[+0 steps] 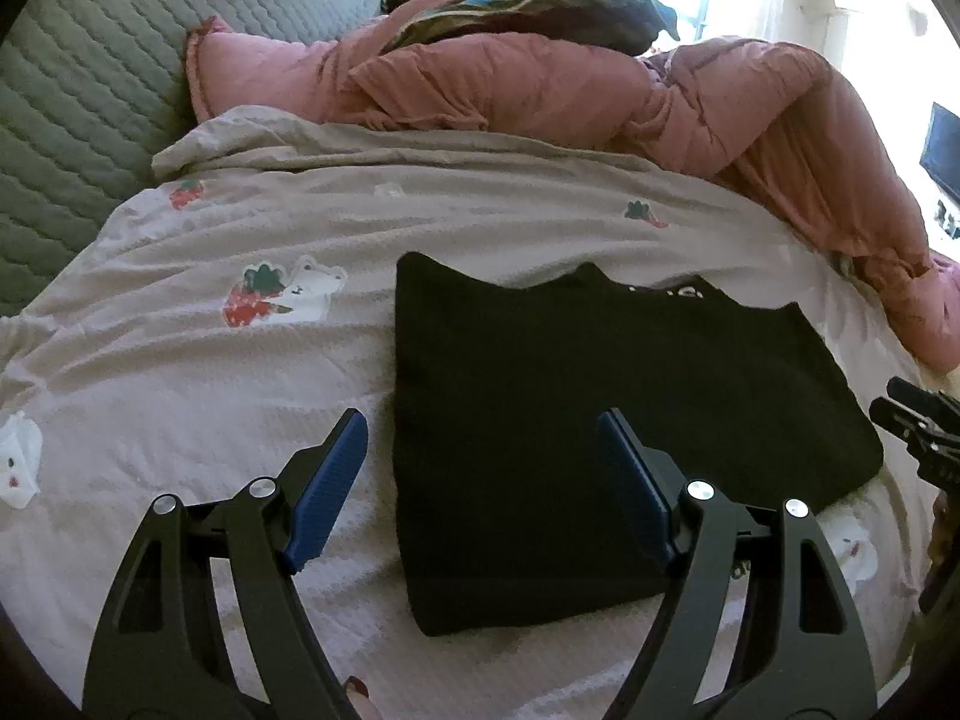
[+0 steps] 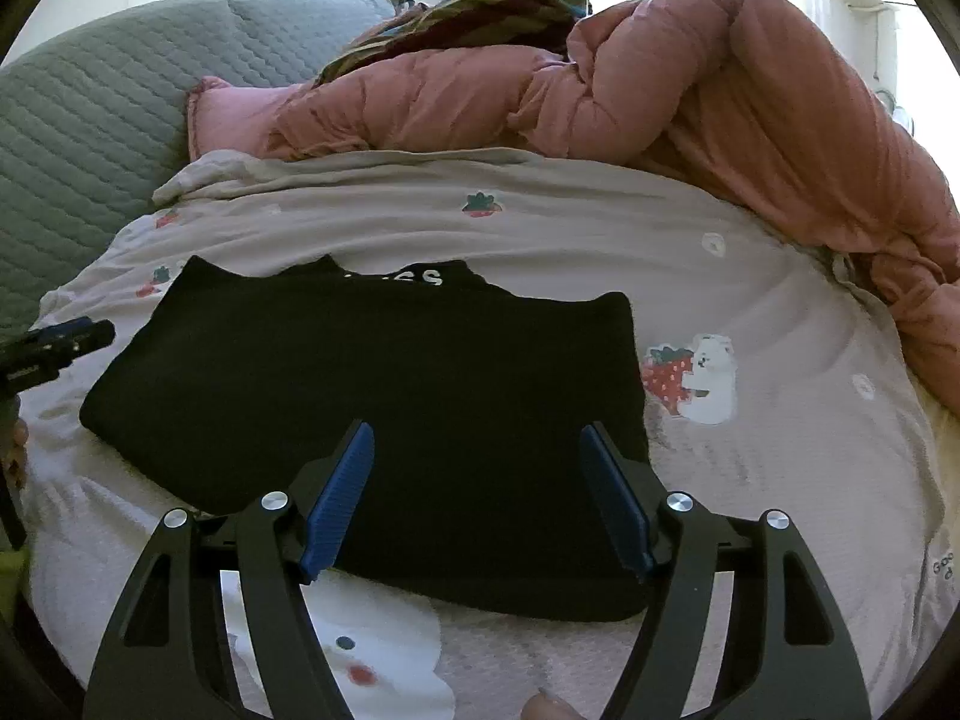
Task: Fold small clothes
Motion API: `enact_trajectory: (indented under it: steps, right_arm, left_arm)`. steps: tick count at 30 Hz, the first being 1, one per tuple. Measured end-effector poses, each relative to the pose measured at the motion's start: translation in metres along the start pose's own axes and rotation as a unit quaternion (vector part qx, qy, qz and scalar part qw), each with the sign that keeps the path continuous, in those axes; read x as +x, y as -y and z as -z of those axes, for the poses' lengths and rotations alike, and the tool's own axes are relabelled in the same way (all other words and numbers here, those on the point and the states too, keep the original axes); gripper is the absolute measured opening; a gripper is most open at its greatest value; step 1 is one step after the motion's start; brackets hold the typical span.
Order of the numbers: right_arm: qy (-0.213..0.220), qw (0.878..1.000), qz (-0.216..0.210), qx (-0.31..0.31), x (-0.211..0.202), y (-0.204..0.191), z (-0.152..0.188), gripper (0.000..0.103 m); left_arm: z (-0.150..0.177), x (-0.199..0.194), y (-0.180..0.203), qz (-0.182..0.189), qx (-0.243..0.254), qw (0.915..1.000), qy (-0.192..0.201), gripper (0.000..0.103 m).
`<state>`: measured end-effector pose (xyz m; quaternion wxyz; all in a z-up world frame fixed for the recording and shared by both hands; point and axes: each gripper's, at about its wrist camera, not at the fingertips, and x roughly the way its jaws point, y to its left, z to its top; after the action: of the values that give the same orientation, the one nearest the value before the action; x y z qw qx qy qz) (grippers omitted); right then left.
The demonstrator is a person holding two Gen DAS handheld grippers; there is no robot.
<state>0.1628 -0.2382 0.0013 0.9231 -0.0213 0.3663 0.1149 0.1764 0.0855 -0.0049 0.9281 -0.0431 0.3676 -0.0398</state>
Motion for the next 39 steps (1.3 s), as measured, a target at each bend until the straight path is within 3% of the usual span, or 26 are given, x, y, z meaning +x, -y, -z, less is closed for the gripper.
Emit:
enact_trajectory:
  steps: [9, 14, 17, 24, 39]
  right_arm:
    - [-0.018, 1.000, -0.008, -0.008, 0.011, -0.009, 0.005, 0.070]
    - [-0.043, 0.999, 0.009, -0.014, 0.024, -0.002, 0.017, 0.070]
    - [-0.067, 0.997, 0.028, -0.002, 0.034, 0.012, 0.027, 0.070]
    - [-0.083, 0.994, -0.009, 0.072, 0.041, 0.039, 0.042, 0.079]
    - [-0.054, 0.997, -0.017, 0.054, 0.006, 0.023, 0.032, 0.086]
  left_arm:
    - [0.019, 0.011, 0.027, 0.022, 0.030, 0.9988, -0.034, 0.071]
    - [0.038, 0.031, 0.036, 0.008, 0.066, 0.9951, -0.073, 0.071]
    - [0.039, 0.031, 0.032, 0.011, 0.065, 0.9951, -0.074, 0.071]
    - [0.042, 0.028, 0.031, 0.014, 0.058, 0.9954, -0.076, 0.071]
    - [0.035, 0.016, 0.020, 0.021, 0.027, 0.9974, -0.063, 0.075]
